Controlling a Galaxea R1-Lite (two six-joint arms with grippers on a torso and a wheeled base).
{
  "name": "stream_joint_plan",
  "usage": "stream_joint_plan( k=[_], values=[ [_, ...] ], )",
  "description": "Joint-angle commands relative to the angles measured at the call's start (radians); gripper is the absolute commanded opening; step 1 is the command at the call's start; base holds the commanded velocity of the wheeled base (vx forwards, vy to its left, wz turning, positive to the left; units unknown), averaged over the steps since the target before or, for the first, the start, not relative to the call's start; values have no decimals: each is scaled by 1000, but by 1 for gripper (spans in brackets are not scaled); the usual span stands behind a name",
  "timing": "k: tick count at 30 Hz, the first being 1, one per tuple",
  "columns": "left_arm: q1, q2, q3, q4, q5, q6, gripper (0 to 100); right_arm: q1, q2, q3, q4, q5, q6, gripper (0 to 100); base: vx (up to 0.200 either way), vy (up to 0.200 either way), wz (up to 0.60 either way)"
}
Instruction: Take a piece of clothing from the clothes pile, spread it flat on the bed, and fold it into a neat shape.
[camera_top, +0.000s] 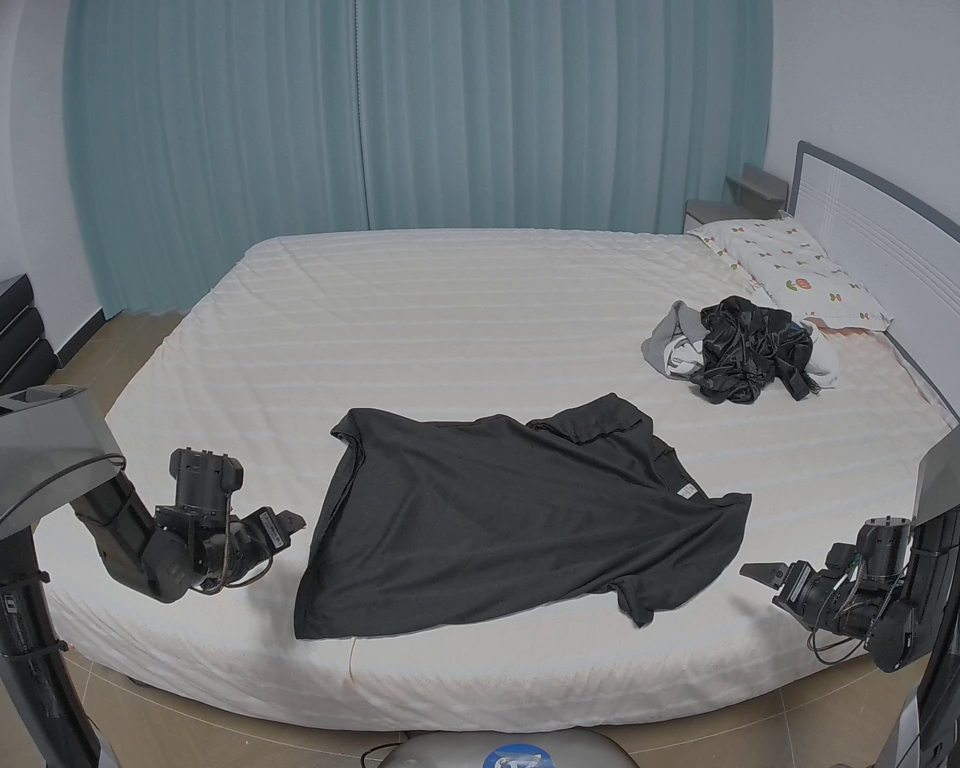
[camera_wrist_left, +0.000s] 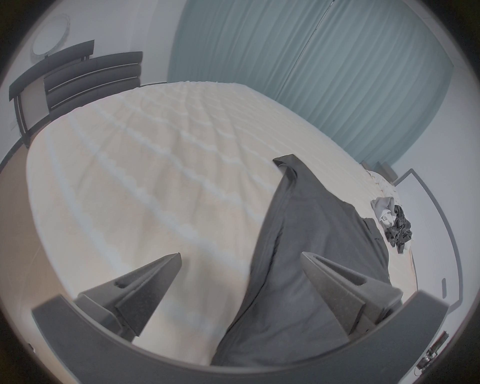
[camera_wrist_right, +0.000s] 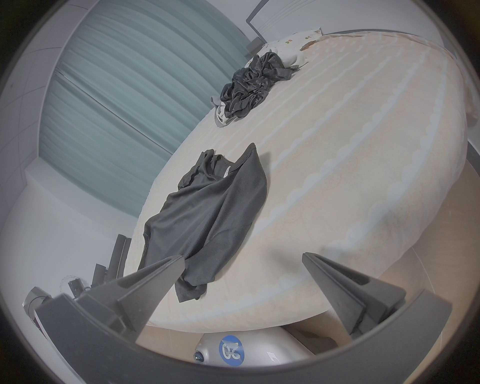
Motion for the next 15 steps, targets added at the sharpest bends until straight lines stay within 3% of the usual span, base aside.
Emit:
stream_joint_plan(
  k=[1,15],
  values=[
    [-52,148,-150,3,20,-5,100,12,10,0,-10,0,1,100,0,0,0],
    [-103,377,-521,109,169,88,100,10,28,-4,-12,-22,-4,100,0,0,0]
  ],
)
